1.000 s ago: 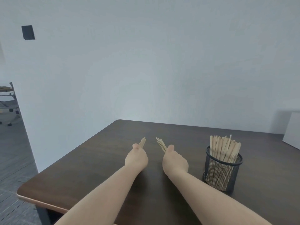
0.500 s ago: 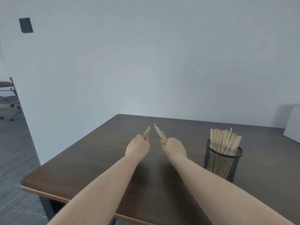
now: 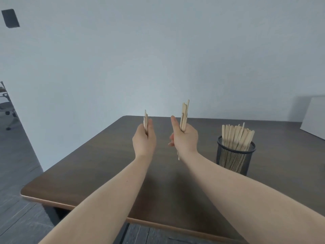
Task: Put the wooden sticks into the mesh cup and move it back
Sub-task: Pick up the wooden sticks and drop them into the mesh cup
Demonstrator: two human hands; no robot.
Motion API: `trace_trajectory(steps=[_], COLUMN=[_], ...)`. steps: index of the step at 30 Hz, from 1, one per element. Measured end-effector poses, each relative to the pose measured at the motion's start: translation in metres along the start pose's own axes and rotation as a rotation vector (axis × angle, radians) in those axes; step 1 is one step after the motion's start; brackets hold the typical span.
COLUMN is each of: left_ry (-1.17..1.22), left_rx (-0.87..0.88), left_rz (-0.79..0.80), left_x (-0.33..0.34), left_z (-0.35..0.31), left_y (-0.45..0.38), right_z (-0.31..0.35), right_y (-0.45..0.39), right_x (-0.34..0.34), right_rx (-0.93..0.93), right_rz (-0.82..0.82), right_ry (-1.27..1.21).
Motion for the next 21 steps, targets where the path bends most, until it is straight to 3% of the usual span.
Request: trace_trajectory(steps=[13,21], left_ry=[-0.126,-0.115], left_rx=[0.02,-0.019], left_rz=[0.028,0.135], left_x=[0.008,0.021], left_z=[0.007,-0.007], left_y=[0.015,0.007], right_z=[-0.03,-0.004], right_y=[0.0,-0.01], right_x=[-0.017,-0.02], right_rx=[-0.062,-0.204], right_rz=[0.01,0.0], right_ry=[0.034,0.182])
Point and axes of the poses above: each hand's wrist, its own y-axis away from the middle knuckle, its own x-axis out of the palm, z = x × y, the point moved 3 cm from there along -y, towards the middle knuckle, and after that the axes turned 2 degrees about -z, right-handed, at the moved point
